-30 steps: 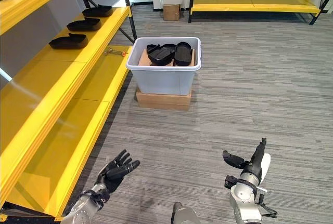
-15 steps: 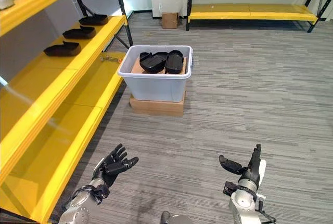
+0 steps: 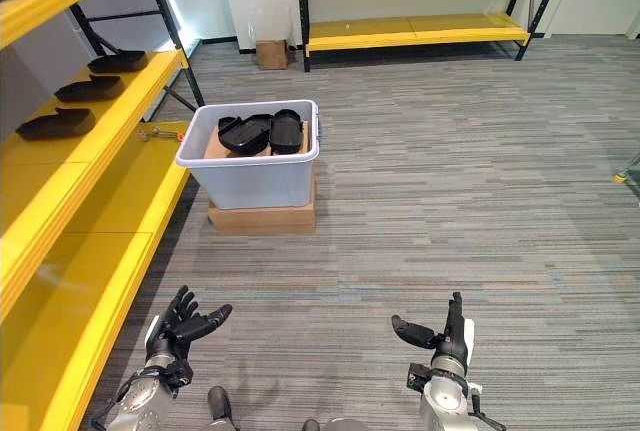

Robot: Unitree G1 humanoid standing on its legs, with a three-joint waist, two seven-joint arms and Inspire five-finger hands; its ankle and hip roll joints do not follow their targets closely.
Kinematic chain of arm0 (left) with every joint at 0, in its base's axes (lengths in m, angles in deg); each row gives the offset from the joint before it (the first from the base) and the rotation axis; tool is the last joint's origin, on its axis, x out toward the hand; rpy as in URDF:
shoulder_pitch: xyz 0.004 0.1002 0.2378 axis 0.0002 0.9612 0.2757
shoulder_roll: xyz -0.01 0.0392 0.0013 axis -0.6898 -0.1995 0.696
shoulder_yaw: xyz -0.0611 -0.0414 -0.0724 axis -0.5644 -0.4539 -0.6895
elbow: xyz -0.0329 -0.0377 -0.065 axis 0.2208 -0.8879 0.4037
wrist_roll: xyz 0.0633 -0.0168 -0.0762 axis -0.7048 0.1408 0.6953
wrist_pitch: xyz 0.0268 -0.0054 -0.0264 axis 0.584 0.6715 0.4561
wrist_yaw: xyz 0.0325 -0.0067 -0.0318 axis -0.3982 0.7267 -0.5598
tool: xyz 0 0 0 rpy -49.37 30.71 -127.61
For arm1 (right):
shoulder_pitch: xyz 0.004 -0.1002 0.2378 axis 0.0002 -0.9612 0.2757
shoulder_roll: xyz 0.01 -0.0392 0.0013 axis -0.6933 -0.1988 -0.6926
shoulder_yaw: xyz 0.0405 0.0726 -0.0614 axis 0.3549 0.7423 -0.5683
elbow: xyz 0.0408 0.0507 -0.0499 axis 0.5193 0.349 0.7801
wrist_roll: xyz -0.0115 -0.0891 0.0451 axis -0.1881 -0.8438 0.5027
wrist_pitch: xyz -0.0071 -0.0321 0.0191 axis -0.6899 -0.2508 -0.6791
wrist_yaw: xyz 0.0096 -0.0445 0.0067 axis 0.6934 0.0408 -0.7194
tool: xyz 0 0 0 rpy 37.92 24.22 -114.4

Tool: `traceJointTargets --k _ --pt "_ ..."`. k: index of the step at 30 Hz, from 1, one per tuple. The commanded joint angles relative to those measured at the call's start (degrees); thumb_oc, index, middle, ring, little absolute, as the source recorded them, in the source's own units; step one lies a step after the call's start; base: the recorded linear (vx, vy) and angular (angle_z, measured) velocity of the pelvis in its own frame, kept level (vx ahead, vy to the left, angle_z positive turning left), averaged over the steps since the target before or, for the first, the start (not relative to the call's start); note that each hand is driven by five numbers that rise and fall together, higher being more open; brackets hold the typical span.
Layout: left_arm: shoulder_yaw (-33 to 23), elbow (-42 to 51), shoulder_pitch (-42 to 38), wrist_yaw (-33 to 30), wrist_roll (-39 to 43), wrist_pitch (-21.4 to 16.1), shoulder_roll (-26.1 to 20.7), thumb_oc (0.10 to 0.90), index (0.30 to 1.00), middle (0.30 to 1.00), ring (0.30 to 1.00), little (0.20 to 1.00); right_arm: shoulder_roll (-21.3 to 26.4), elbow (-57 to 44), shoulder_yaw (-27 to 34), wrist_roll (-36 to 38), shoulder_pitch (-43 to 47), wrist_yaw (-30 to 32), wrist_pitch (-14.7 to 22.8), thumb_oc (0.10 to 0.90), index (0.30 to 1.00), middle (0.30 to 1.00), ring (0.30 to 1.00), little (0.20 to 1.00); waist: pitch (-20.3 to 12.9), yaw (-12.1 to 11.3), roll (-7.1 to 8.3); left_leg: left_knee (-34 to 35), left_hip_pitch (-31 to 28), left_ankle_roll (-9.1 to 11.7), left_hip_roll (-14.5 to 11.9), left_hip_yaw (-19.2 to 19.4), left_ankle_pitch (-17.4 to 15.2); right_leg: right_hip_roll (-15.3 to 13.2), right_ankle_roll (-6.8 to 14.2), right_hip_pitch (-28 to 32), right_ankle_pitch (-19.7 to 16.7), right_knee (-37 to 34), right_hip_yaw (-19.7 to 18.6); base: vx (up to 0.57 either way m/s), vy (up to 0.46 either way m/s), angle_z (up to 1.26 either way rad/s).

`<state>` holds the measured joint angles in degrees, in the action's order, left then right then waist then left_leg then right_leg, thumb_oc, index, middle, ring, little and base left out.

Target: Move parts from the plastic box to the shelf.

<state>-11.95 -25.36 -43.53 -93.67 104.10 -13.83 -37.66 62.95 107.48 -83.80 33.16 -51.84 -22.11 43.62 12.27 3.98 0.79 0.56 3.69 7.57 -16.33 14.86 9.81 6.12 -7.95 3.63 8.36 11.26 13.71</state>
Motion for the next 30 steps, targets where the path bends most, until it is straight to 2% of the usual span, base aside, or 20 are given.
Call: traceJointTargets --k 1,3,4,6,11,14,16,20,24,25,26,28,30 --pt "-3.00 5.17 -1.66 -1.98 -5.25 -7.02 -2.96 0.900 1.000 1.000 1.000 1.000 1.55 -6.15 1.41 -0.56 2.11 -0.40 4.50 0.900 1.000 1.000 1.000 1.000 -1.53 -1.20 -2.00 -3.17 0.00 -2.42 1.92 -0.18 -2.98 -7.63 8.49 1.92 8.46 11.28 -4.55 0.30 0.274 0.05" --pt "-2.58 5.52 -1.35 -1.27 -6.13 -7.47 -3.26 0.900 1.000 1.000 1.000 1.000 1.34 -6.42 1.47 -1.36 1.75 -0.27 4.71 0.900 1.000 1.000 1.000 1.000 -1.57 -1.25 -2.10 -3.97 -0.27 -2.98 3.42 -0.86 -4.17 -8.28 8.67 1.68 8.90 12.34 -4.38 0.30 0.277 0.04" --pt "-2.13 5.93 -1.08 -0.79 -7.13 -7.03 -3.72 0.900 1.000 1.000 1.000 1.000 1.03 -6.49 1.59 -0.88 1.61 0.12 4.49 0.900 1.000 1.000 1.000 1.000 -1.90 -1.48 -1.93 -5.46 0.06 -3.82 5.03 -1.07 -5.71 -9.34 9.30 1.88 8.58 12.71 -4.18 0.31 0.275 0.03" --pt "-1.54 6.27 -0.84 -0.43 -9.02 -8.04 -4.72 0.900 1.000 1.000 1.000 1.000 0.44 -6.50 1.68 -1.19 1.56 1.05 5.18 0.900 1.000 1.000 1.000 1.000 -2.43 -1.71 -1.67 -6.19 -0.04 -5.34 7.38 -0.82 -7.72 -11.13 11.03 1.31 6.57 13.98 -3.94 0.31 0.284 0.07" --pt "-1.01 8.52 -0.16 -0.89 -10.64 -10.60 -7.35 0.900 1.000 1.000 1.000 1.000 -0.62 -6.53 0.85 -2.35 2.47 1.59 6.54 0.900 1.000 1.000 1.000 1.000 -3.31 -2.56 -1.99 -6.05 -0.58 -8.24 11.39 -0.49 -10.60 -13.55 13.50 0.18 2.73 15.69 -4.31 0.21 0.209 0.15" --pt "-1.19 10.32 -0.16 0.58 -8.62 -11.47 -8.33 0.900 1.000 1.000 1.000 1.000 -0.97 -6.56 0.23 -3.14 3.35 2.16 7.44 0.900 1.000 1.000 1.000 1.000 -3.78 -3.32 -1.93 -6.57 -0.13 -9.99 13.52 -0.43 -12.12 -14.34 14.24 0.19 0.83 15.94 -4.39 0.15 0.173 -0.03" --pt "-1.29 10.66 -0.31 1.55 -7.10 -11.46 -8.44 0.900 1.000 1.000 1.000 1.000 -0.95 -6.56 0.19 -3.15 3.67 2.27 7.52 0.900 1.000 1.000 1.000 1.000 -3.92 -3.52 -1.96 -6.93 0.07 -10.50 14.06 -0.26 -12.63 -14.52 14.32 0.09 0.36 16.16 -4.26 0.09 0.125 -0.10" --pt "-2.14 11.17 -0.92 2.46 -4.19 -11.14 -8.79 0.900 1.000 1.000 1.000 1.000 -1.06 -5.21 0.35 -2.53 4.98 3.19 8.31 0.900 1.000 1.000 1.000 1.000 -4.34 -4.29 -1.70 -7.67 -0.33 -12.41 16.79 0.16 -14.55 -15.90 14.50 -0.13 -2.37 19.13 -3.55 0.12 0.178 0.04" --pt "-2.99 11.11 -0.80 4.75 -3.73 -10.66 -9.08 0.900 1.000 1.000 1.000 1.000 -1.11 -4.25 1.07 -2.35 5.69 5.14 8.35 0.900 1.000 1.000 1.000 1.000 -5.29 -5.45 -1.67 -7.29 -0.87 -14.21 19.06 0.17 -15.54 -16.42 14.51 -0.02 -5.27 24.81 -2.10 0.11 0.179 -0.03" --pt "-3.17 10.93 -0.67 6.25 -1.47 -9.92 -9.03 0.900 1.000 1.000 1.000 1.000 -1.22 -3.95 1.45 -2.19 5.83 5.36 8.22 0.900 1.000 1.000 1.000 1.000 -5.70 -6.00 -1.68 -7.06 -0.85 -14.92 19.73 0.65 -15.85 -16.77 14.87 0.30 -6.93 28.13 -1.07 0.15 0.241 0.11" --pt "-3.41 10.70 -0.49 7.95 0.92 -9.78 -8.81 0.900 1.000 1.000 1.000 1.000 -1.26 -3.58 1.47 -1.65 5.94 5.41 7.87 0.900 1.000 1.000 1.000 1.000 -5.99 -6.57 -1.26 -7.40 -1.25 -15.63 21.24 0.80 -17.60 -18.53 16.08 -0.27 -7.33 33.67 -0.43 0.13 0.224 0.03" --pt "-3.54 10.70 -0.34 8.77 0.28 -10.39 -8.63 0.900 1.000 1.000 1.000 1.000 -1.10 -2.99 1.46 -1.39 6.47 5.87 7.24 0.900 1.000 1.000 1.000 1.000 -6.15 -7.06 -1.16 -7.33 -1.43 -15.86 21.42 1.73 -17.87 -17.91 16.42 -0.30 -7.41 34.02 0.47 0.07 0.098 -0.22" --pt "-3.40 11.37 -0.46 9.04 0.93 -10.23 -8.36 0.900 1.000 1.000 1.000 1.000 -0.86 -1.63 1.53 -0.70 7.55 5.52 6.94 0.900 1.000 1.000 1.000 1.000 -5.94 -7.16 -0.69 -7.23 -1.99 -15.73 21.39 3.00 -18.29 -15.85 16.97 -1.51 -7.95 30.39 1.38 0.04 -0.039 -0.12"
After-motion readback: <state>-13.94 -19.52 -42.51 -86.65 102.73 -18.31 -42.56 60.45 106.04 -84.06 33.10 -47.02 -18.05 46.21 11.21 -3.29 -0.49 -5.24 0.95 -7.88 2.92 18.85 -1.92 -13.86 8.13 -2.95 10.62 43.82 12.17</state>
